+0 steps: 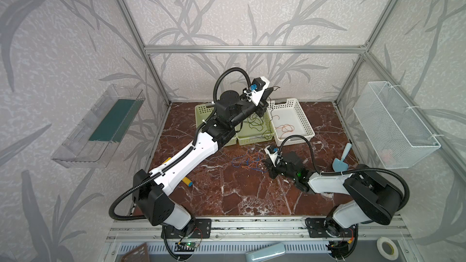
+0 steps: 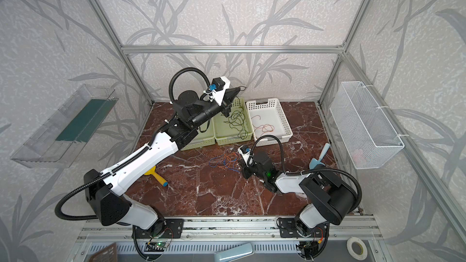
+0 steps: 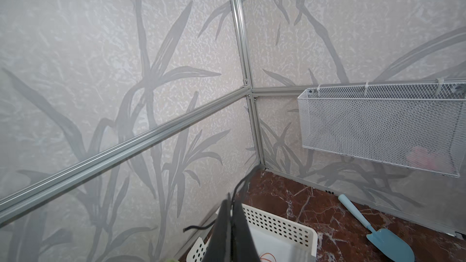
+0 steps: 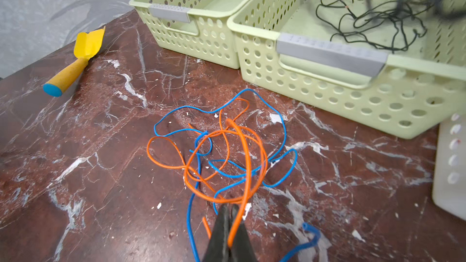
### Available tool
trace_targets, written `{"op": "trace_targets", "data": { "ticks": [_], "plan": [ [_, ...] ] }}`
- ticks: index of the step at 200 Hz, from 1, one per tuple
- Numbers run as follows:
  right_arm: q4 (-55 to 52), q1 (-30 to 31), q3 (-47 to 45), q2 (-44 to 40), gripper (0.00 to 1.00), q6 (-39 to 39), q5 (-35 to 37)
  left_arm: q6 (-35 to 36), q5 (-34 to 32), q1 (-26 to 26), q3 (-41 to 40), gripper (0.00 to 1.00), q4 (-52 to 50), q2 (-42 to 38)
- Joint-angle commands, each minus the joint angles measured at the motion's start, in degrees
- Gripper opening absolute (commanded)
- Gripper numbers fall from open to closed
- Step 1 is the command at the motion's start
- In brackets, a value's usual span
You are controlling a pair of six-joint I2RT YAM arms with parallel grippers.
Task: Untangle and sort cables by color
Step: Untie the cable from multiple cables, then straighten the cable.
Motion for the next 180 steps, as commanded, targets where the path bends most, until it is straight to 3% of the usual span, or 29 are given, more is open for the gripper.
{"op": "trace_targets", "data": {
  "ticks": [1, 56, 65, 87, 103, 141, 180],
  "plan": [
    [3.2, 0.3, -0.2, 1.4, 0.0, 3.7, 2.2, 3.7, -1.4, 0.1, 5.5, 0.0, -2.6, 1.7],
    [5.4, 0.3, -2.3, 2.3, 0.0, 4.3, 4.2, 6.5, -1.4, 1.3, 15.8, 0.0, -7.1, 5.1],
    [6.7, 0.3, -2.8, 1.5, 0.08, 3.2, 4.3, 6.6, -1.0, 1.4, 16.5, 0.0, -7.6, 5.5],
    [6.5, 0.3, -3.4, -3.4, 0.42, -1.3, 5.3, 6.3, -0.1, 1.4, 16.7, 0.0, -8.3, 5.5],
    [3.6, 0.3, -2.5, -8.5, 0.53, -6.2, 4.6, 5.9, 0.6, 1.4, 16.4, 0.0, -8.5, 5.3],
    [-3.1, -0.2, -0.7, -18.0, 0.63, -15.1, 4.4, 3.8, 2.8, 1.4, 14.9, 0.0, -8.2, 3.7],
    [-1.7, -2.0, 0.0, -19.0, 0.63, -11.7, -0.1, 0.2, 4.4, 1.0, 12.4, 0.0, -6.0, 1.3]
  ]
}}
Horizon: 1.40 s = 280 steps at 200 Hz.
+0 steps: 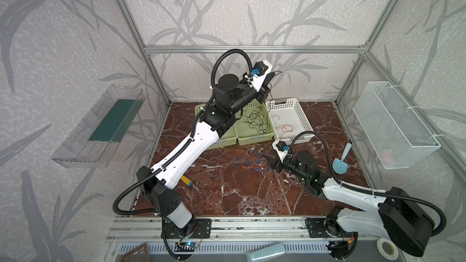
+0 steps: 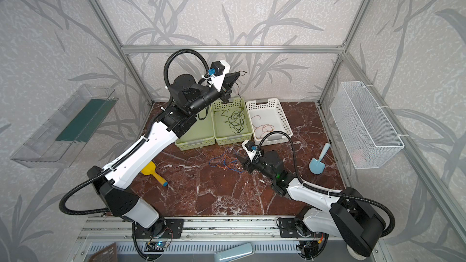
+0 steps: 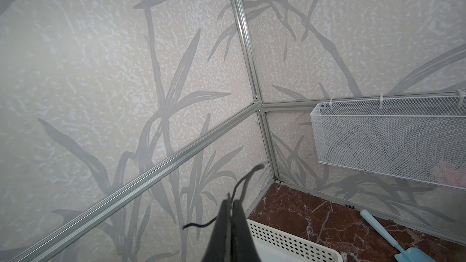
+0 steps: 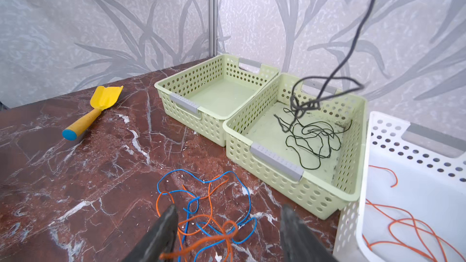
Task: Untangle and sort cables by color
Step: Straighten the cable.
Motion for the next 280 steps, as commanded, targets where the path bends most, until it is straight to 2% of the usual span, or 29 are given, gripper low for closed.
{"op": "trace_targets", "data": {
  "ticks": [1, 24, 38, 49, 68, 76, 86, 120, 152, 188, 197, 203, 223, 240, 250, 280],
  "plan": [
    [-0.2, -0.8, 1.2, 0.2, 0.63, -0.1, -3.1, -2.2, 2.2, -0.3, -1.4, 0.0, 2.0, -3.1],
    [4.4, -1.0, 1.1, 1.9, 0.63, 1.7, -3.9, -2.3, 2.1, -0.7, -1.9, 0.0, 2.3, -3.9],
    [2.9, -1.1, 2.3, 2.3, 0.62, 0.5, -4.1, -2.0, 2.0, -0.9, -2.0, 0.0, 2.1, -4.1],
    [-8.1, -1.1, 5.5, 2.2, 0.61, -4.1, -4.7, -1.3, 1.8, -1.1, -1.7, 0.0, 1.2, -4.1],
    [-34.3, -1.0, 14.0, 2.2, 0.61, -13.6, -5.8, -0.2, 1.4, -1.3, -1.7, 0.0, 0.4, -4.3],
    [-42.5, -0.5, 17.2, 2.8, 0.61, -15.9, -3.4, 0.2, 1.3, -1.3, -1.8, 0.0, 0.1, -4.4],
    [-46.6, 0.1, 18.5, 2.9, 0.61, -17.2, 0.5, 0.4, 1.0, -1.4, -2.1, 0.0, 0.1, -4.6],
    [-50.5, 0.4, 16.9, 2.0, 0.63, -26.1, 9.2, 0.7, 0.7, -1.3, -2.6, 0.0, 0.1, -4.4],
    [-54.0, 0.3, 16.5, 1.9, 0.65, -29.9, 17.5, 0.6, 0.3, -1.3, -2.3, 0.0, -0.2, -4.2],
    [-49.1, -2.1, 14.8, 1.0, 0.66, -27.2, 19.0, -0.6, 1.0, -1.3, -2.1, 0.0, -0.1, -4.3],
    [-46.8, -3.5, 14.5, -0.2, 0.65, -24.1, 16.5, -0.9, 1.1, -1.3, -2.1, 0.0, -0.1, -4.3],
    [-44.4, -4.7, 13.7, -1.5, 0.65, -21.9, 12.2, -1.1, 1.3, -1.3, -2.1, 0.0, -0.1, -4.4],
    [-28.2, -7.8, 7.4, -5.9, 0.63, -14.1, -2.6, -2.2, 1.3, -1.4, -1.6, 0.0, -0.1, -4.0],
    [-13.8, -8.0, 3.3, -5.0, 0.62, -8.4, -8.5, -3.7, 1.5, -1.5, -0.7, 0.0, -0.2, -3.5],
    [-8.6, -8.0, 2.6, -3.2, 0.62, -7.5, -9.9, -4.6, 1.7, -1.6, -0.2, 0.0, -0.2, -3.3],
    [8.7, -8.1, -0.1, 3.3, 0.62, -4.6, -8.3, -6.4, 1.9, -2.2, 1.5, 0.0, -0.4, -2.8]
  ]
}}
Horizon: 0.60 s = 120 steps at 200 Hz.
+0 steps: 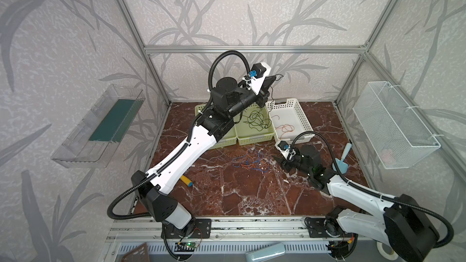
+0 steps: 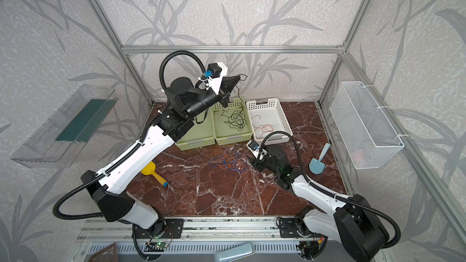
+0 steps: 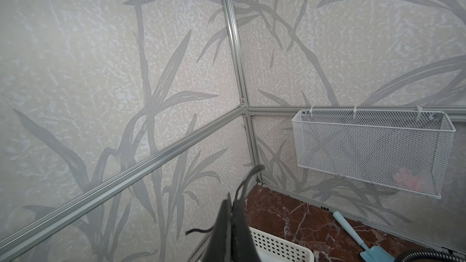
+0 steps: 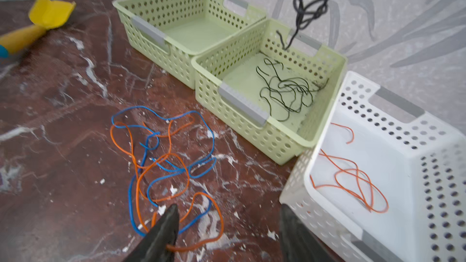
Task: Untangle and sort cables by color
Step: Straighten the cable.
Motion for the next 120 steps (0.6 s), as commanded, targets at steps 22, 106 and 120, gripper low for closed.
{"op": "trace_targets", "data": {
  "ticks": [22, 106, 120],
  "plan": [
    [30.1, -0.1, -1.5, 8.7, 0.61, 6.7, -4.0, -3.3, 1.4, -1.3, 4.2, 0.0, -0.1, 0.1],
    [52.3, 0.0, 1.5, 22.4, 0.55, 11.5, -9.6, -4.4, 1.8, -3.6, 5.2, 0.0, -0.4, -0.1],
    [53.3, 0.0, 1.7, 22.8, 0.53, 12.0, -10.8, -4.4, 1.8, -3.8, 5.2, 0.0, -0.4, 0.0]
  ]
}}
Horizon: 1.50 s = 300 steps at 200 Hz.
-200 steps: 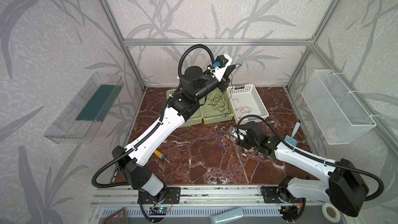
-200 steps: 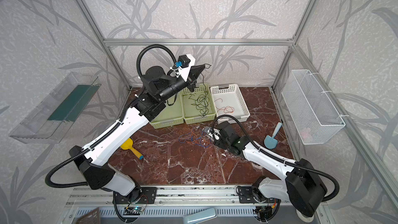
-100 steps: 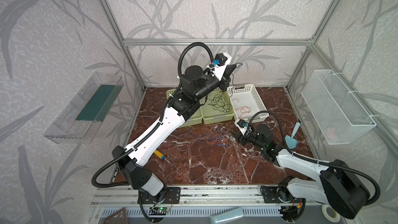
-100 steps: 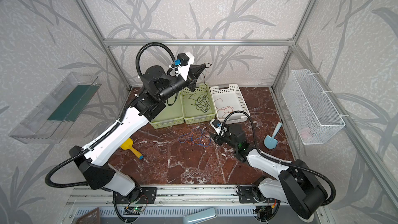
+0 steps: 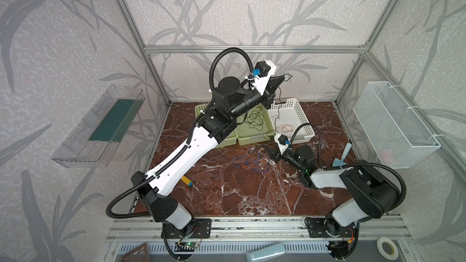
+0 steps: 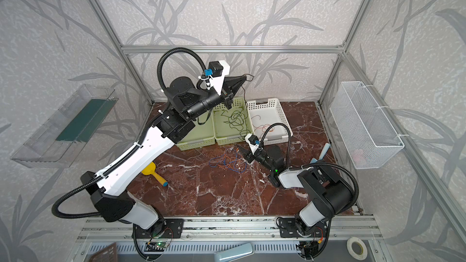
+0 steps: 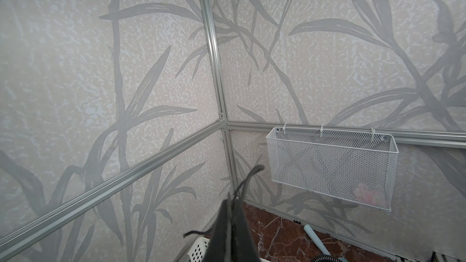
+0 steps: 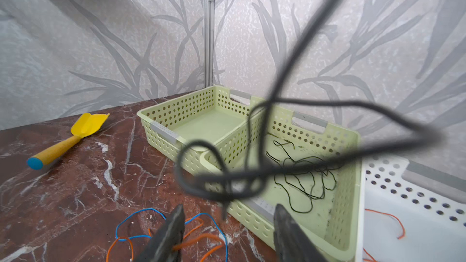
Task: Untangle and sort cables by color
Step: Straighten the cable.
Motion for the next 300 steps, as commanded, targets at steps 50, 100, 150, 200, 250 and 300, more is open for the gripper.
{"op": "trace_targets", "data": {
  "ticks": [50, 100, 150, 200, 250, 300],
  "plan": [
    [8.0, 0.0, 2.5, 0.9, 0.28, 1.6, 0.5, -0.3, 0.7, -0.6, 2.2, 0.0, 0.5, -0.2],
    [8.3, 0.0, 2.8, 2.0, 0.0, 2.3, -0.2, 0.8, 0.0, -0.6, 2.3, 0.0, 0.2, -0.6],
    [8.4, 0.0, -0.5, 2.4, 0.0, 3.4, -0.4, 6.3, -2.8, 0.4, 7.1, 0.0, -4.2, 0.0],
    [7.6, 0.0, -4.4, 0.1, 0.0, 4.0, 1.9, 6.4, -2.6, 4.4, 9.3, 0.0, -5.0, -0.2],
    [2.0, -1.0, -5.2, -3.3, 0.0, 4.2, 2.7, 5.0, -2.5, 8.8, 8.2, 0.0, -4.0, -1.6],
    [-6.5, -2.3, -5.7, -8.8, 0.0, 2.4, 0.9, 4.1, -3.2, 13.0, 6.7, 0.0, -2.6, -2.1]
  ]
}}
